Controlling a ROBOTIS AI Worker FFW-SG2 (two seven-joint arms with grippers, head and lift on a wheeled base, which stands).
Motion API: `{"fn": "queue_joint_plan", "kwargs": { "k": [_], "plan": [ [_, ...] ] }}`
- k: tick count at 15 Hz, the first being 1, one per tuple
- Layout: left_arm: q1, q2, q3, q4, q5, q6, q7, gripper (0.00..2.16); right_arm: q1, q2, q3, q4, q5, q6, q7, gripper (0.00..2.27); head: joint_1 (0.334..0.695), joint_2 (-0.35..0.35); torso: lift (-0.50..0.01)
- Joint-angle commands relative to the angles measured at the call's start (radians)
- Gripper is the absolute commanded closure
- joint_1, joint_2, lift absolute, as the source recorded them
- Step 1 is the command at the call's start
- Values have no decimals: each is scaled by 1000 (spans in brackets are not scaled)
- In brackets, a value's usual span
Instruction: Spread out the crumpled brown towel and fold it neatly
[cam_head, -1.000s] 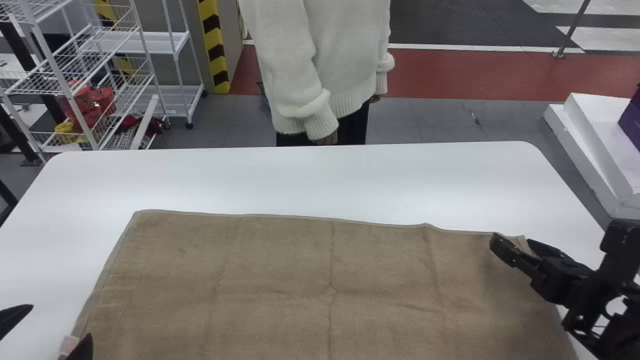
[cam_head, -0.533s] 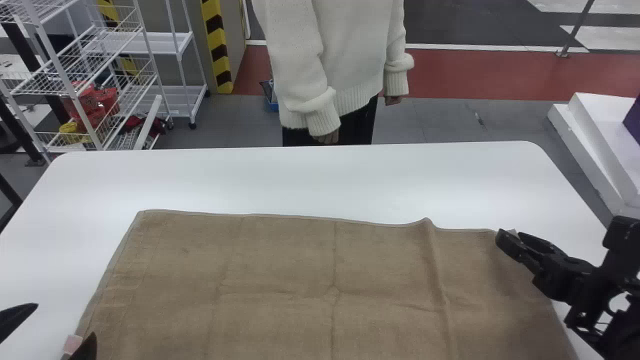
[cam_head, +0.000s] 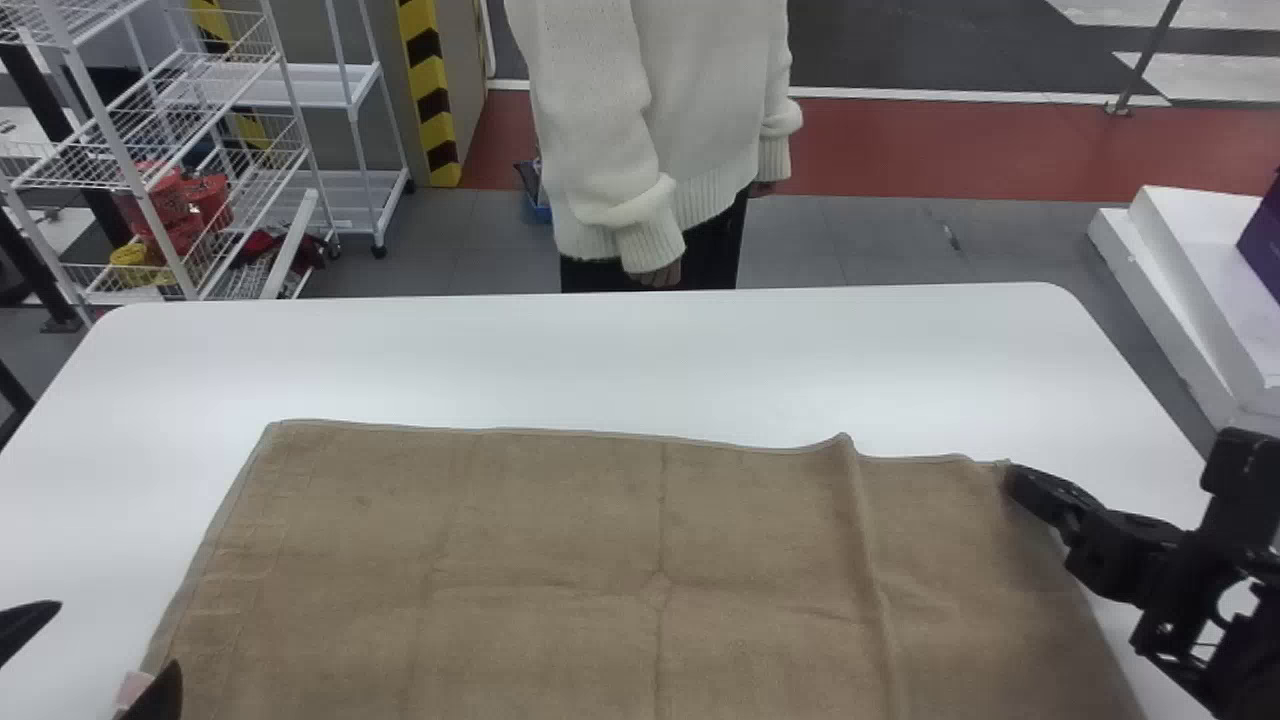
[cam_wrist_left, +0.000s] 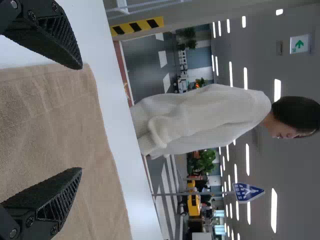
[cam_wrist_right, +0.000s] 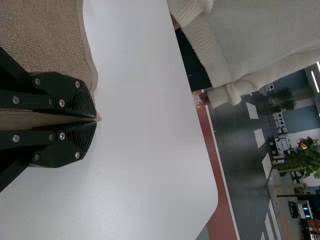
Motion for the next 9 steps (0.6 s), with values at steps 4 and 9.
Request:
{"fn": "queue_joint_plan", "kwargs": {
  "k": [4, 9],
  "plan": [
    [-5, -3, -45, -56, -9, 59, 26, 90, 28, 1, -30, -42, -22, 1, 0, 1170, 695, -54, -128],
    [-78, -3, -127, -156, -125, 326, 51, 90, 98, 8, -67, -156, -55, 1, 19, 1170, 695, -107, -128]
  ]
}}
